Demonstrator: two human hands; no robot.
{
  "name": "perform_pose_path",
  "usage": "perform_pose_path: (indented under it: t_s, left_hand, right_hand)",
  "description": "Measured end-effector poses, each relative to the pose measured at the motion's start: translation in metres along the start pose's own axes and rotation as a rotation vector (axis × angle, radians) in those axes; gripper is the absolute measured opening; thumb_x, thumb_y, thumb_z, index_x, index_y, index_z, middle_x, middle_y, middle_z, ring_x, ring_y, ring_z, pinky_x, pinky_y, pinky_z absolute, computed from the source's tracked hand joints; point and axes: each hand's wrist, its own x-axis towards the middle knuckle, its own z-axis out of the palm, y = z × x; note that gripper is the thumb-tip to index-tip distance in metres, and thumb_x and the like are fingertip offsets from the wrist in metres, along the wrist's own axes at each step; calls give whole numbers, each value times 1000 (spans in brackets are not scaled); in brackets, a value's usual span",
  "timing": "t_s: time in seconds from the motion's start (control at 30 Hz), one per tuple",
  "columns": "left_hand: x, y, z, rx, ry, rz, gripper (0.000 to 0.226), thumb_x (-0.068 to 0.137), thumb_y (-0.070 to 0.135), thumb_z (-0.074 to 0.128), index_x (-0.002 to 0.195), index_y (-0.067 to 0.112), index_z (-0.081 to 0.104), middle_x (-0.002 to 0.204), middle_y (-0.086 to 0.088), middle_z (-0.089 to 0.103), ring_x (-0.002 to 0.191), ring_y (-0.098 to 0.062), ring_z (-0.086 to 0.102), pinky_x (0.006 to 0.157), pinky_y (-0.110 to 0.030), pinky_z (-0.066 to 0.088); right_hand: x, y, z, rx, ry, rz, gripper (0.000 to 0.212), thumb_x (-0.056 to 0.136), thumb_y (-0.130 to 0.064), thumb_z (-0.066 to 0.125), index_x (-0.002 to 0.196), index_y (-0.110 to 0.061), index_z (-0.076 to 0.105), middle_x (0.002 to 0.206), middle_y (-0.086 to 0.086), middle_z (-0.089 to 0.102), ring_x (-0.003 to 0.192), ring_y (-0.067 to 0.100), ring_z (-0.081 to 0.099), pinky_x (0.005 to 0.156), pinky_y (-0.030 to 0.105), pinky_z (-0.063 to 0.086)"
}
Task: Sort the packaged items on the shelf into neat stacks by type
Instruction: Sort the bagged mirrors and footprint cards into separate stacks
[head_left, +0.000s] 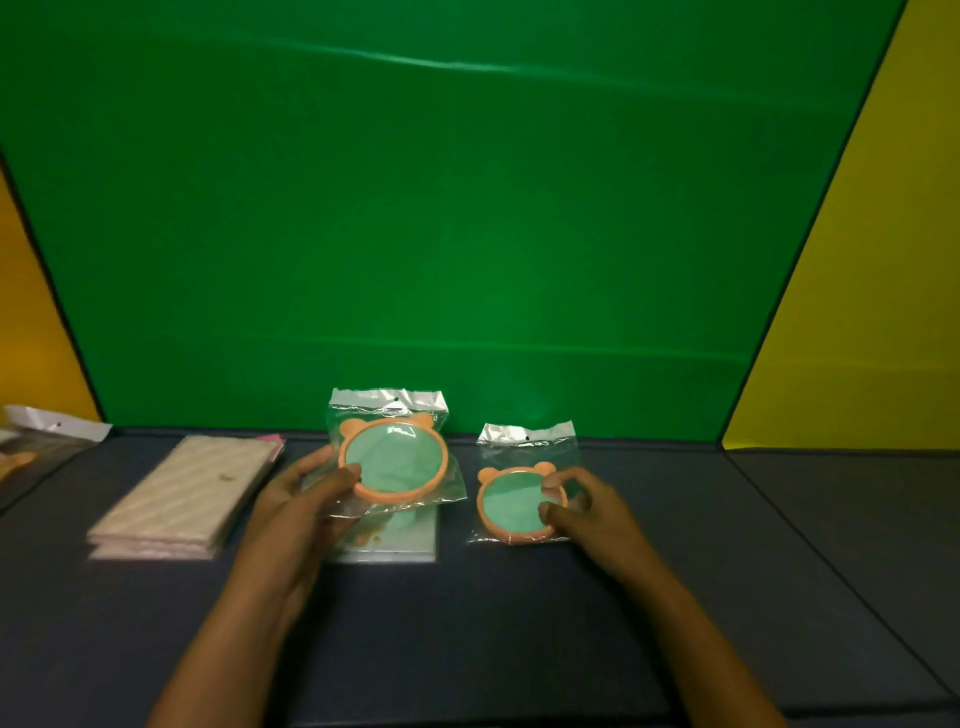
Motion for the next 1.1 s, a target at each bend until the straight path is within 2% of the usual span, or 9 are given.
perform_pose_path:
  t_s: [0.17,0.23,0.33,0.4,0.57,0.67,0.87,0.97,1.1]
  left_hand:
    - [0,-9,9,26,49,13,38,84,6,63,122,7,59,111,-20,69,81,-24,68,73,-44,58]
    - [2,-11,17,62,44,17,39,83,9,66,121,10,60,111,-18,70,87,-25,67,78,-42,57]
    - [4,-13,29,89,57,30,37,82,7,67,118,8,61,98,-12,73,76,-20,69,65,-30,57]
    - [6,-16,37,106,72,25,36,82,6,67,117,7,60,94,-14,74,74,-23,69,65,-31,57]
    - [9,-29,62,198,59,5,31,83,4,68,112,11,60,86,-14,75,73,-26,71,68,-34,55]
    - [9,-39,77,278,27,-14,32,83,5,68,110,16,57,88,-15,75,73,-25,73,64,-32,56]
    - [15,-65,98,451,8,-23,39,77,8,72,109,22,54,108,-13,68,89,-29,71,85,-49,56]
    - [19,-73,102,597,0,21,46,68,20,74,108,27,52,111,-6,66,92,-25,68,86,-48,55]
    - [25,-77,105,877,27,107,52,80,13,73,125,14,47,112,-3,61,92,-21,60,86,-34,50]
  right_hand:
    - [8,8,-5,-312,-90,-122,19,84,-30,69,102,-28,65,92,-4,67,79,10,59,58,8,38]
    - [12,14,-9,-385,-93,-149,21,83,-36,68,103,-32,67,93,2,64,81,13,57,59,11,33]
    - [15,19,-17,-423,-127,-158,29,83,-47,66,111,-37,65,92,5,57,86,16,53,63,16,32]
    - [15,17,-28,-437,-129,-157,34,85,-50,64,117,-38,62,97,5,54,91,18,53,69,20,37]
    - [21,20,-62,-614,-31,-159,49,90,-52,56,131,-26,48,129,3,51,120,22,50,96,34,45]
    - [20,19,-75,-781,34,-168,56,93,-54,48,139,-23,38,138,2,45,126,22,46,97,37,46]
    - [20,24,-89,-882,63,-176,68,94,-58,42,147,-19,28,147,4,38,132,23,41,103,38,43]
    - [20,28,-92,-861,61,-186,66,94,-59,42,145,-20,30,144,3,40,130,22,43,101,37,45]
    - [20,31,-90,-846,46,-194,64,94,-58,42,143,-19,33,141,3,42,128,22,43,99,36,45]
